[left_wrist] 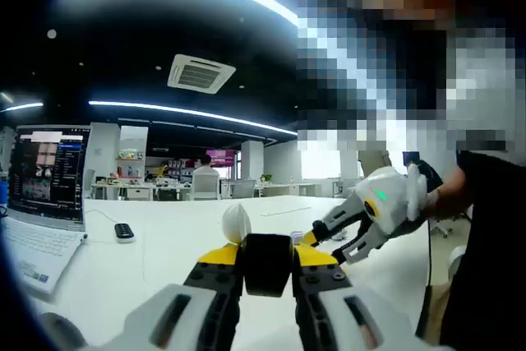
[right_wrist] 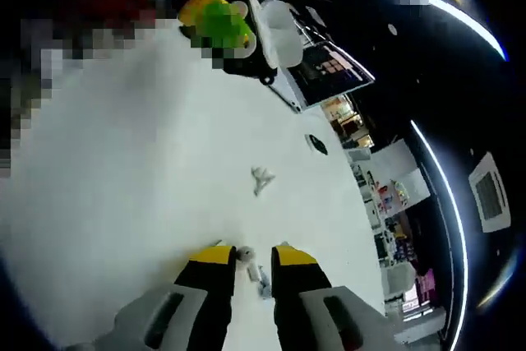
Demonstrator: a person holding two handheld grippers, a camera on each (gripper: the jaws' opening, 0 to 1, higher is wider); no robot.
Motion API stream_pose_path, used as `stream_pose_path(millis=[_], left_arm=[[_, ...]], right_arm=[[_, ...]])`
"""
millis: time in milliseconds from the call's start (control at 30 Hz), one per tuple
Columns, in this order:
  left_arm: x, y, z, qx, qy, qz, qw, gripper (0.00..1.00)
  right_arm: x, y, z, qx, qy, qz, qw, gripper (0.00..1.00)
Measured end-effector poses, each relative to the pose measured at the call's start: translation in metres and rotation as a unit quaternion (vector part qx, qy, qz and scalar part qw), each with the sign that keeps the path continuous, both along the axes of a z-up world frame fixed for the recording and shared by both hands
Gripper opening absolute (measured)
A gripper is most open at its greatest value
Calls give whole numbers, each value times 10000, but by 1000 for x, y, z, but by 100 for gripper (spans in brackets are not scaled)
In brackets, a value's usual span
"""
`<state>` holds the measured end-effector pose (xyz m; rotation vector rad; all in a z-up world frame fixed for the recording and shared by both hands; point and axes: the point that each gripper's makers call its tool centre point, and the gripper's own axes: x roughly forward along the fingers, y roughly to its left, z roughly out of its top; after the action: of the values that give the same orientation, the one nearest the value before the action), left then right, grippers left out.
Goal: Pick up the earbuds from the table and place the earbuds into the earbud case
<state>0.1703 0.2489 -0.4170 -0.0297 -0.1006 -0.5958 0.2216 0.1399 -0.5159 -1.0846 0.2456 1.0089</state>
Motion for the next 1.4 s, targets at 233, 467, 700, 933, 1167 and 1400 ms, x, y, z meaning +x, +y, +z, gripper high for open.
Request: stream_pose_path(millis=[233,467,700,933,1167,1400], left_arm=[[4,-7,-6,-100,40,-59,9999,25],[5,-8,-6,-168,49,-99,9998,25],[4,-10,-2,-211,62,-151,9996,25],[4,-19,4,-42,106,-293,9995,25],[7,-31,3,-5,205,-484,9986,25],[11,-43,-1,215,325,-563,9977,25]], right_arm=[[22,-5,10,61,-176,-370,9991,14],[26,-8,9,347,51,-583,9977,10],[24,-11,11,1013,364,-807,9909,10],[21,-14,12,1217,307,-694,9897,9],[21,-24,28,1998,916,-727,9728,1],[23,-54,32,2104,1322,-866,9648,13]])
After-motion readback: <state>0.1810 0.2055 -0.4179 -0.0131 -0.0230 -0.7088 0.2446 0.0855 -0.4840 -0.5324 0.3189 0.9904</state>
